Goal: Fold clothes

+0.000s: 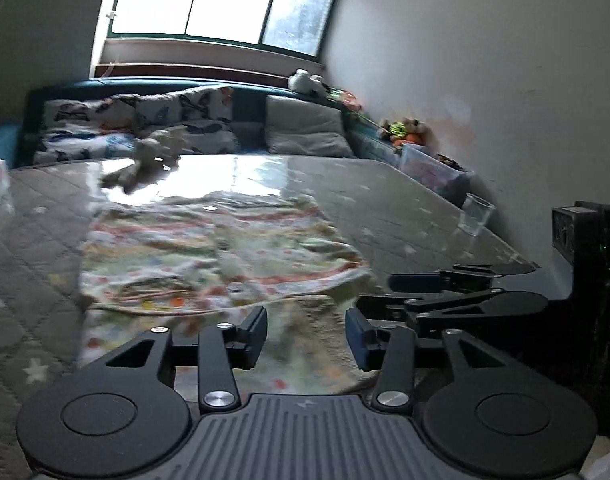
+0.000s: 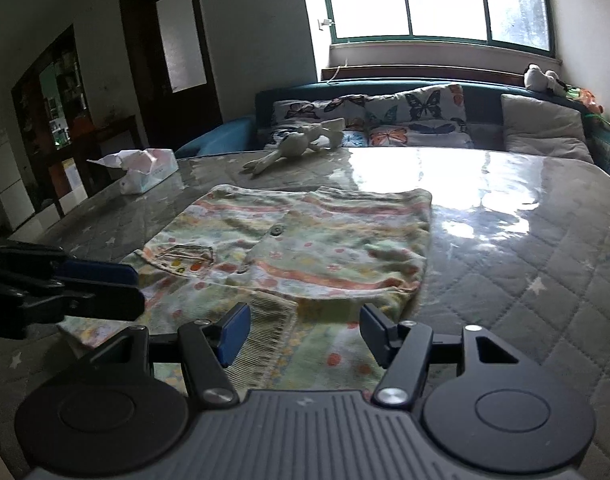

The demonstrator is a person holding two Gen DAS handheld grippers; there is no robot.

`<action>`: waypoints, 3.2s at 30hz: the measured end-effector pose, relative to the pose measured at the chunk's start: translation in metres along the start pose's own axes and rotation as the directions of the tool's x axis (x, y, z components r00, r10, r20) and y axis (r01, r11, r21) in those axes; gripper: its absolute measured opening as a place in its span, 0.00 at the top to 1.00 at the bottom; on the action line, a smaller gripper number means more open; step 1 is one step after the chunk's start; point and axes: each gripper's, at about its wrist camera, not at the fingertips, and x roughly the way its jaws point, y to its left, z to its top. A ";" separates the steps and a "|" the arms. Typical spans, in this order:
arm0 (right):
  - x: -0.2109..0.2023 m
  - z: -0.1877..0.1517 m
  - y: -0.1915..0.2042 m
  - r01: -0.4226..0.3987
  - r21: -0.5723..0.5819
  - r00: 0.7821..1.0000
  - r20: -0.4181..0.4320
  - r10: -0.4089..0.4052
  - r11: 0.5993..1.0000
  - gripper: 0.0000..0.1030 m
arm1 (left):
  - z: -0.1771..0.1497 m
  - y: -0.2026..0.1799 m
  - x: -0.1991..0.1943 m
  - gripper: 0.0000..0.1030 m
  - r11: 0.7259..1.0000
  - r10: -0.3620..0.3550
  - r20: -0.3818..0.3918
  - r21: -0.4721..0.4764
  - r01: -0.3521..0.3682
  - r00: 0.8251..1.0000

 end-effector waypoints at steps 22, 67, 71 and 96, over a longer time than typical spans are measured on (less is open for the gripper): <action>0.039 0.004 0.020 0.002 -0.016 0.998 -0.057 -0.003 1.000 0.93 | -0.024 0.082 0.004 0.57 0.940 0.331 -0.076 -0.061 -0.336 0.940; 0.032 -0.010 0.069 -0.167 -0.268 0.981 -0.144 0.132 0.949 0.65 | -0.027 0.026 0.021 0.65 0.966 0.191 -0.084 0.193 -0.173 0.978; 0.021 -0.020 0.065 -0.170 -0.270 0.979 -0.157 0.130 0.948 0.65 | -0.034 0.023 0.019 0.65 0.962 0.190 -0.102 0.216 -0.165 0.976; -0.028 -0.024 0.027 -0.103 -0.279 0.984 -0.168 0.057 0.955 0.59 | -0.081 -0.028 -0.006 0.59 0.772 0.032 0.007 0.635 -0.029 0.999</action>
